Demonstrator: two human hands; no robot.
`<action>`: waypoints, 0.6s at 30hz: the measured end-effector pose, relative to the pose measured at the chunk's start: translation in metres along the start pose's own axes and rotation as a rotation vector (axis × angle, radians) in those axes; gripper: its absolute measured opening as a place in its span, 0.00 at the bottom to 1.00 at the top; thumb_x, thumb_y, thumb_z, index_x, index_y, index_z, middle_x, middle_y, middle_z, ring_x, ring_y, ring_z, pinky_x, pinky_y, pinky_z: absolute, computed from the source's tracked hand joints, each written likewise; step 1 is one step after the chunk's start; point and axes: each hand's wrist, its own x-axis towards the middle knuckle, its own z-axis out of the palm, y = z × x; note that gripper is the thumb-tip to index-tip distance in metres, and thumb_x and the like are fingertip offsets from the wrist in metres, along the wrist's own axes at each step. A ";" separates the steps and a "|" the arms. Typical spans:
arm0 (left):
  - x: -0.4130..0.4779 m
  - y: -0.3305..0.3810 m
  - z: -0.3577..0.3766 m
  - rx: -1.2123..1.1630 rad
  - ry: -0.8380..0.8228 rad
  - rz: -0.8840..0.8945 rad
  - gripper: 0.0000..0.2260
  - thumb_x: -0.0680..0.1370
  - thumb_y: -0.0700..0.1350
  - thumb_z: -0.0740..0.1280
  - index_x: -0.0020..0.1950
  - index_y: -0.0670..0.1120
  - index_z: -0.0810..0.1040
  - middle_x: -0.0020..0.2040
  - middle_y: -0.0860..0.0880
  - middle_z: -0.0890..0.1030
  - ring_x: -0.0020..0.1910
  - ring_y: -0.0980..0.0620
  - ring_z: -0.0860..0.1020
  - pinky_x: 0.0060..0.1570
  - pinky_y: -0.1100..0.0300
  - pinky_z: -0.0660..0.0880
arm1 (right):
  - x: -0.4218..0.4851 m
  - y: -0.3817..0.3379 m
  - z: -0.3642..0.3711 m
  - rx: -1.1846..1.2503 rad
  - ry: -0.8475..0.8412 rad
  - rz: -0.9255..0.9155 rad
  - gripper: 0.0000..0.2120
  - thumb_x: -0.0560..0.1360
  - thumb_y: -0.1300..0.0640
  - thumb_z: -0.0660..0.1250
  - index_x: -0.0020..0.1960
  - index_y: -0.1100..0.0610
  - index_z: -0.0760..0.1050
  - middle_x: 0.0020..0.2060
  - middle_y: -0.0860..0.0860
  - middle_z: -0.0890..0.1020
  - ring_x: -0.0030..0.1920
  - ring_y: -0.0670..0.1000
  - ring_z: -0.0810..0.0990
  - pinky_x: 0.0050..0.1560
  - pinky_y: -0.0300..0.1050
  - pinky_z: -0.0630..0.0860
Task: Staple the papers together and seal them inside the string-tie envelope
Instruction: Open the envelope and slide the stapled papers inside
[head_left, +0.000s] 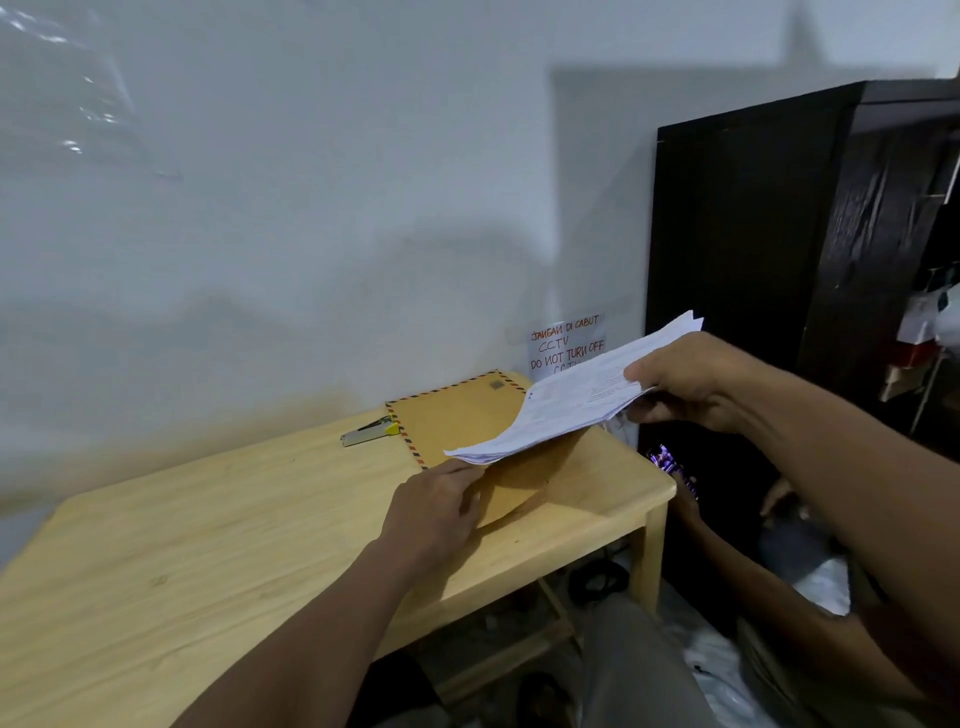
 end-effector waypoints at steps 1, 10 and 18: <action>0.000 0.002 0.001 0.000 -0.008 -0.006 0.19 0.80 0.51 0.64 0.72 0.55 0.73 0.68 0.56 0.77 0.61 0.55 0.76 0.57 0.61 0.75 | -0.008 -0.006 -0.007 0.018 -0.015 0.020 0.10 0.77 0.72 0.64 0.58 0.68 0.74 0.54 0.64 0.81 0.42 0.58 0.84 0.30 0.48 0.83; -0.012 0.010 0.002 -0.278 0.050 -0.313 0.11 0.78 0.53 0.68 0.60 0.61 0.75 0.55 0.60 0.79 0.58 0.54 0.77 0.62 0.56 0.75 | -0.045 -0.018 -0.071 -0.017 -0.177 0.103 0.09 0.69 0.70 0.74 0.48 0.69 0.78 0.32 0.60 0.85 0.30 0.52 0.84 0.24 0.38 0.79; 0.004 0.002 -0.006 -0.064 -0.072 -0.115 0.30 0.72 0.63 0.66 0.70 0.49 0.76 0.64 0.48 0.80 0.56 0.49 0.79 0.52 0.62 0.75 | -0.034 -0.002 -0.085 -0.037 -0.158 0.169 0.14 0.71 0.69 0.73 0.55 0.71 0.78 0.48 0.65 0.84 0.37 0.55 0.84 0.29 0.41 0.83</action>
